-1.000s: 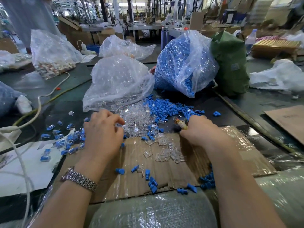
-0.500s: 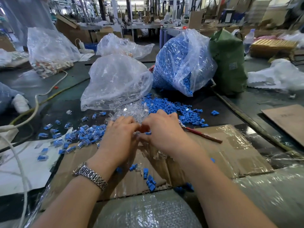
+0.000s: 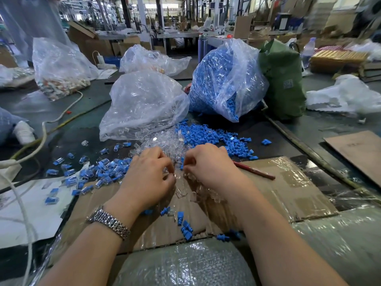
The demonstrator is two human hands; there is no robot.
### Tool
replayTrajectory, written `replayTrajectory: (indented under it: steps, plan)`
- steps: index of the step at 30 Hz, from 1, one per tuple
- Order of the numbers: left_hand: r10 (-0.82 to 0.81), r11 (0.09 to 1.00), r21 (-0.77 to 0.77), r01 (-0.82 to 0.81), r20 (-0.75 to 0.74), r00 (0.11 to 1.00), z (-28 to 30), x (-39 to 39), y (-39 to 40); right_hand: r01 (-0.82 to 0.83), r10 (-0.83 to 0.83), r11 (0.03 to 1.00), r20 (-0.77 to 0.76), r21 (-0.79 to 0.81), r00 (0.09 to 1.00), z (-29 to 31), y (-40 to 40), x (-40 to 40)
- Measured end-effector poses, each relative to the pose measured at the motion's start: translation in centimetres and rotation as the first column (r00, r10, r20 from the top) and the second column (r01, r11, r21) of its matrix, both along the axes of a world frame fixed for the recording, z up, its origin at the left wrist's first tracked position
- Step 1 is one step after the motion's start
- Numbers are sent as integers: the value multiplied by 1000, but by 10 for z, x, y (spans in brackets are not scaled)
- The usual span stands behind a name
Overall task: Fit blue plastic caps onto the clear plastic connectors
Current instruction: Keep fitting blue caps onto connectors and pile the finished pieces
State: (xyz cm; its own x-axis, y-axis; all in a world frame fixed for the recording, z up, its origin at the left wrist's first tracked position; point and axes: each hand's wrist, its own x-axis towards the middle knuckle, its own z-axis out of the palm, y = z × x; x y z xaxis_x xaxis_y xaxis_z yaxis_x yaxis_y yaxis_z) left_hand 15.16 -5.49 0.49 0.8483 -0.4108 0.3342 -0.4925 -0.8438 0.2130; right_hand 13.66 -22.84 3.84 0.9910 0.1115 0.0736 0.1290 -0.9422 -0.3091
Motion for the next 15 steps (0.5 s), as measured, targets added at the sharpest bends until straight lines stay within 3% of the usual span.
replayTrajectory:
  steps: [6,15]
  plan:
    - [10,1000,4,-10,17,1000,-3,4,0,98,-94,985,-39,141,995,3,-16,0]
    - [41,996,-78,-38,31,999,-2,7,2,90,-84,983,-43,162,996,6,-16,0]
